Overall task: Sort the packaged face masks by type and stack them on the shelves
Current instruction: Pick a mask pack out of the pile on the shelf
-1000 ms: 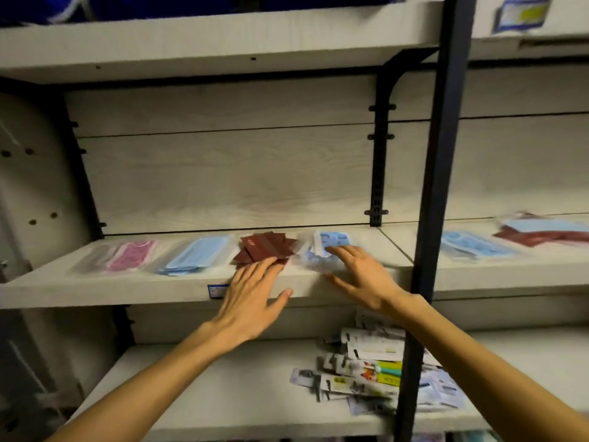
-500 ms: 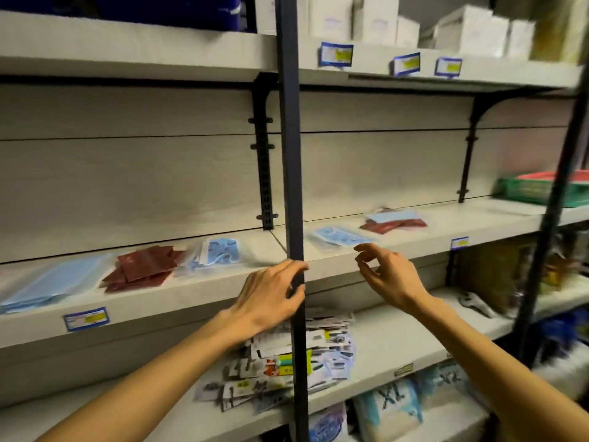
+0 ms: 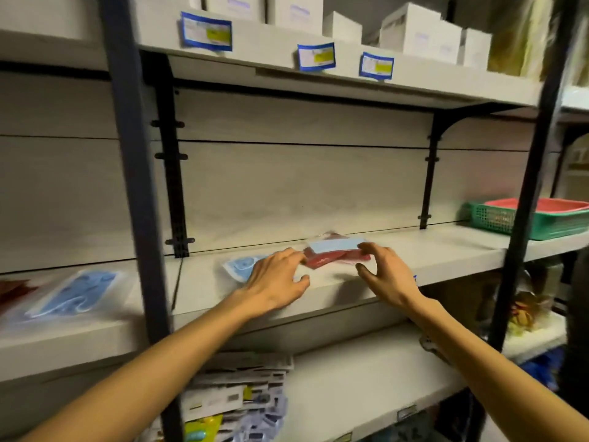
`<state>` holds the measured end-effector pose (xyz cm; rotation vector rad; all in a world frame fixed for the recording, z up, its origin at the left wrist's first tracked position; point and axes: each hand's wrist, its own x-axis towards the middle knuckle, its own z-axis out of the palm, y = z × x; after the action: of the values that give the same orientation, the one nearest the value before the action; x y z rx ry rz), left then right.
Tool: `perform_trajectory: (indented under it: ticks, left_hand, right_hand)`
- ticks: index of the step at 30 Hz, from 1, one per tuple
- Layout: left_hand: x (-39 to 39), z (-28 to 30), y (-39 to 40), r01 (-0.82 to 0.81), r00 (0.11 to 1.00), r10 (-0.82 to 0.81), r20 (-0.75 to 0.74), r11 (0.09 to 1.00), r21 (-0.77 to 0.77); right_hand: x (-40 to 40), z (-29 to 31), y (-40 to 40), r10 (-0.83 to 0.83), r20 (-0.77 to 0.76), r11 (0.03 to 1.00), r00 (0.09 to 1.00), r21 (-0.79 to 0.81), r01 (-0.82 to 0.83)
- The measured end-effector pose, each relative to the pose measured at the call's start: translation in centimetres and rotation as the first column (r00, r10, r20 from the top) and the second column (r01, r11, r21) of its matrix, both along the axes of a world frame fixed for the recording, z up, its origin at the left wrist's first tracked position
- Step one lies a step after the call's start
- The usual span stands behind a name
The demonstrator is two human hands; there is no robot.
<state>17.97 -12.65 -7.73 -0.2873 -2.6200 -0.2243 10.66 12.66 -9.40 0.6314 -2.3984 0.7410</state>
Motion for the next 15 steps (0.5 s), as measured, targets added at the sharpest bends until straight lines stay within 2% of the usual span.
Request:
perform_trajectory:
  ticks: [6,10,12,15]
  left_hand:
    - [-8.2,1.4,1.9,-0.144,0.97,0.14,0.198,0.99,0.006]
    - [-12.1,2.2,2.2,-0.172,0.896,0.165,0.412,0.985,-0.019]
    - [-13.8,1.9,2.1,-0.19,0.867,0.182,0.463,0.981,-0.031]
    - [-15.9,1.8,1.9,-0.256,0.856,0.267,0.442,0.963,-0.086]
  right_hand:
    - [-8.1,0.4,2.3,-0.01,0.127,0.994,0.992,-0.103,0.023]
    - [-12.7,2.2,1.2,0.003,0.215,0.992,0.977,-0.126,0.025]
    - [-14.7,2.8,0.1,0.004,0.232,0.997,0.973,-0.081,0.015]
    - [-17.7,3.3,-1.7,0.02,0.257,0.997,0.966,0.068,-0.039]
